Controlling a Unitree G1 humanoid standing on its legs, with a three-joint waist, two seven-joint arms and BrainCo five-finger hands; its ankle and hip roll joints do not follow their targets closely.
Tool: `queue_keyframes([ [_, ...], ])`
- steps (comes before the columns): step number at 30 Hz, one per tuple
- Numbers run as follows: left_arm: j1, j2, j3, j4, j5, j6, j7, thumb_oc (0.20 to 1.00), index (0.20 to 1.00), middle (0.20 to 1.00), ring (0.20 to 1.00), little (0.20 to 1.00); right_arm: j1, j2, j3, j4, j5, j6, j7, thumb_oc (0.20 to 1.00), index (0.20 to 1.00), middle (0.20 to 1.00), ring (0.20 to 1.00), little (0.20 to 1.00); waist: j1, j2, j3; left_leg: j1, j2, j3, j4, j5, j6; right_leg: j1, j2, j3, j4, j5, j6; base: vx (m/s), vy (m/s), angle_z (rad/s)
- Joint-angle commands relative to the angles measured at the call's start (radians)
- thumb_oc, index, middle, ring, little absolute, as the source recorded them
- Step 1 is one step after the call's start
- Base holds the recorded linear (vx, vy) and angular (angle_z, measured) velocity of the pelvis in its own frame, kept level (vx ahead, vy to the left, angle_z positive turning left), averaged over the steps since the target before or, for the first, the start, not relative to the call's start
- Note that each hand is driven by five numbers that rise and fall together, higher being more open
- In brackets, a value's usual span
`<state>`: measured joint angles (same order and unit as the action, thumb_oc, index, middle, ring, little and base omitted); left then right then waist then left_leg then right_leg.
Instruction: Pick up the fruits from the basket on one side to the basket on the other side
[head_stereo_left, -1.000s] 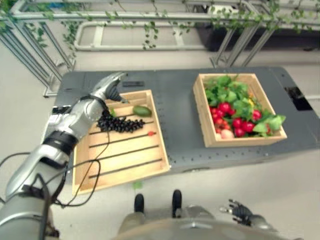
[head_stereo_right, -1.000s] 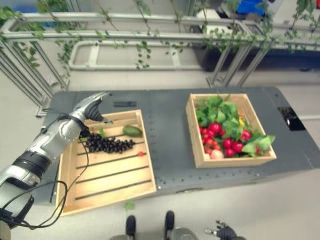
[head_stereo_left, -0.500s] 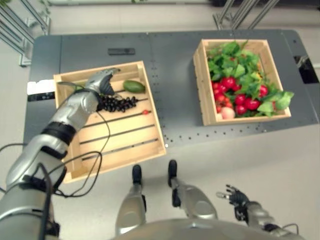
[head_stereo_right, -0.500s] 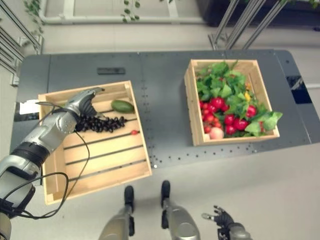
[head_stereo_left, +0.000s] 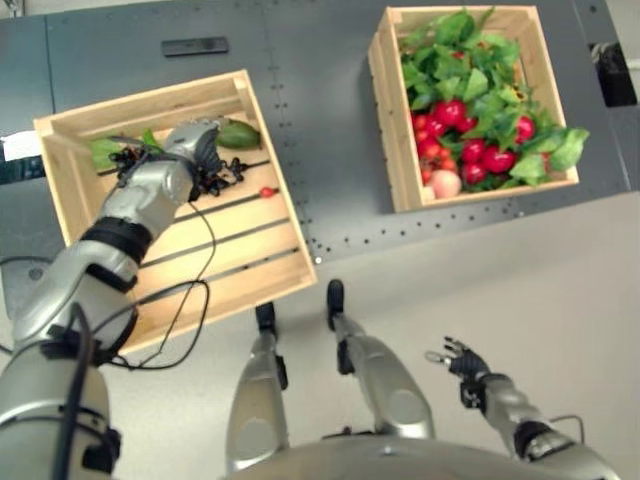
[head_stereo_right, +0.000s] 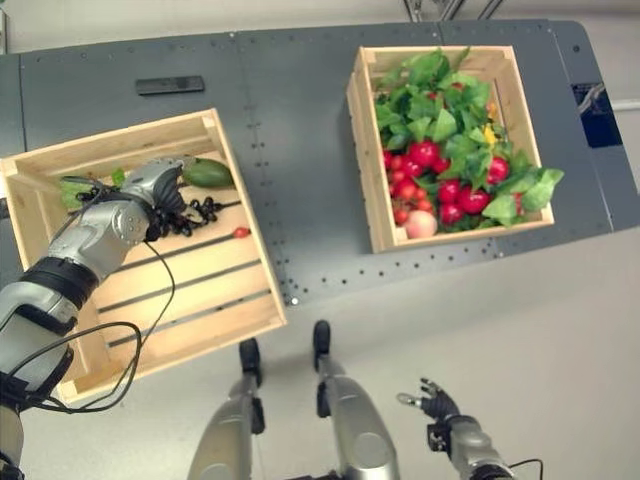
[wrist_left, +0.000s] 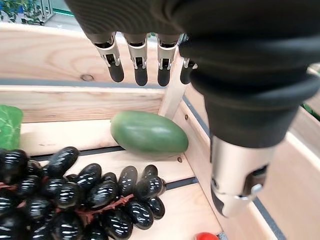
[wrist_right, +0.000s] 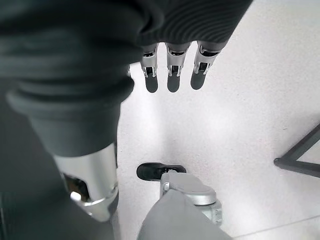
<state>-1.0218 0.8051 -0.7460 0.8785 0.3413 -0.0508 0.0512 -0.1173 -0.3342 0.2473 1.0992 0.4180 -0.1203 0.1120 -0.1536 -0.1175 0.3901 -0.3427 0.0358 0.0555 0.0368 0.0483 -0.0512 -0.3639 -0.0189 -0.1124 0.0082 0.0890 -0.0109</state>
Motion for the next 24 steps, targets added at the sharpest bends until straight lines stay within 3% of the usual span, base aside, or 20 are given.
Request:
queue_keyframes([
  [1,-0.092,0.02,0.006,0.017,0.039,-0.006,0.035,1.0,1.0,1.0,1.0,1.0,0.029,-0.058,0.037,-0.027,0.041,-0.023,-0.02,1.0,1.0,1.0,1.0,1.0,0.003,-0.015,-0.021,-0.057,-0.017,0.035,0.134,-0.102,0.047,-0.054,-0.008,0.032,0.109,-0.054,0.091,-0.02,0.006,-0.1],
  [14,-0.09,0.004,-0.002,0.033,0.027,0.0,0.026,1.0,1.0,1.0,1.0,1.0,0.02,-0.065,0.039,-0.045,0.067,-0.035,-0.031,1.0,1.0,1.0,1.0,1.0,0.005,-0.026,0.014,-0.102,-0.018,0.046,0.173,-0.115,0.056,-0.089,-0.001,0.045,0.115,-0.044,0.087,-0.01,-0.002,-0.06],
  [24,0.0,0.119,0.023,0.057,0.024,0.005,-0.012,1.0,1.0,1.0,1.0,1.0,0.017,-0.077,0.023,-0.039,0.08,-0.033,-0.021,1.0,1.0,1.0,1.0,1.0,0.024,-0.007,0.012,-0.103,-0.026,0.037,0.157,-0.111,0.055,-0.087,-0.006,0.036,0.102,-0.045,0.084,0.0,0.0,0.0],
])
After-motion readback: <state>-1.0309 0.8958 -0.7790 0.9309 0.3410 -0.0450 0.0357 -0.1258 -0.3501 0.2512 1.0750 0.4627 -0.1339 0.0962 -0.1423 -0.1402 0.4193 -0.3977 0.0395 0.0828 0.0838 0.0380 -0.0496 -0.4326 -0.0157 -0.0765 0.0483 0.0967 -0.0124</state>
